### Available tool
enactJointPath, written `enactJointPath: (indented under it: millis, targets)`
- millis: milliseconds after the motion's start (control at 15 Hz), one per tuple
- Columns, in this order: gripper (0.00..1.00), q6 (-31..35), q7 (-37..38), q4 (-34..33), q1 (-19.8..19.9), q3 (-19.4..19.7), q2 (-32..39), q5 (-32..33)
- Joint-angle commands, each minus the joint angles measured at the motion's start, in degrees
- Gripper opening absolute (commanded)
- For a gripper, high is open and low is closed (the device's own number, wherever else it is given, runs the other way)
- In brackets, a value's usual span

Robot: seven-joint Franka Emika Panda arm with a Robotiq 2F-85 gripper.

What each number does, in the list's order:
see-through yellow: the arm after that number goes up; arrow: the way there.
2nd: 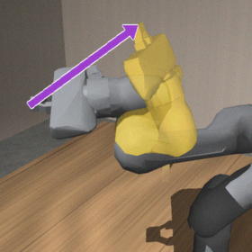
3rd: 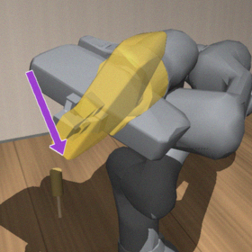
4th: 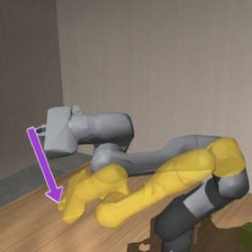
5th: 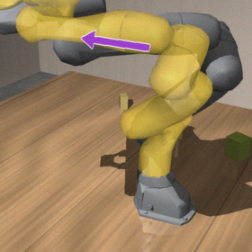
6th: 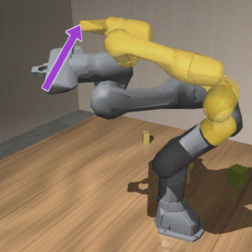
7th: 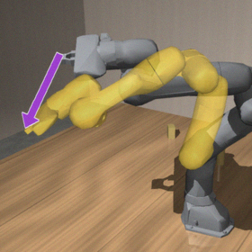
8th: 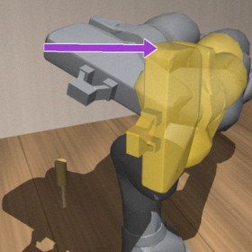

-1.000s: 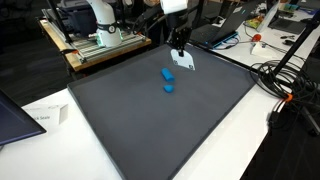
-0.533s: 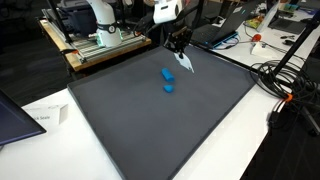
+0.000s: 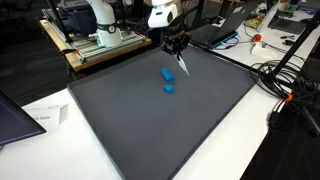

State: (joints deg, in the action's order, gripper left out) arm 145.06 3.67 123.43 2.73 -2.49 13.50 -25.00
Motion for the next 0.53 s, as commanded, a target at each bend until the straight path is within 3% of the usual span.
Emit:
enactJointPath:
  millis: [0,467]
  targets:
    - [0.01,0.5,2.5,-0.3,0.2,0.1,1.4,-2.0]
    - [0.01,2.4,-3.0,-1.9,3.4,-1.6,6.2,-12.4]
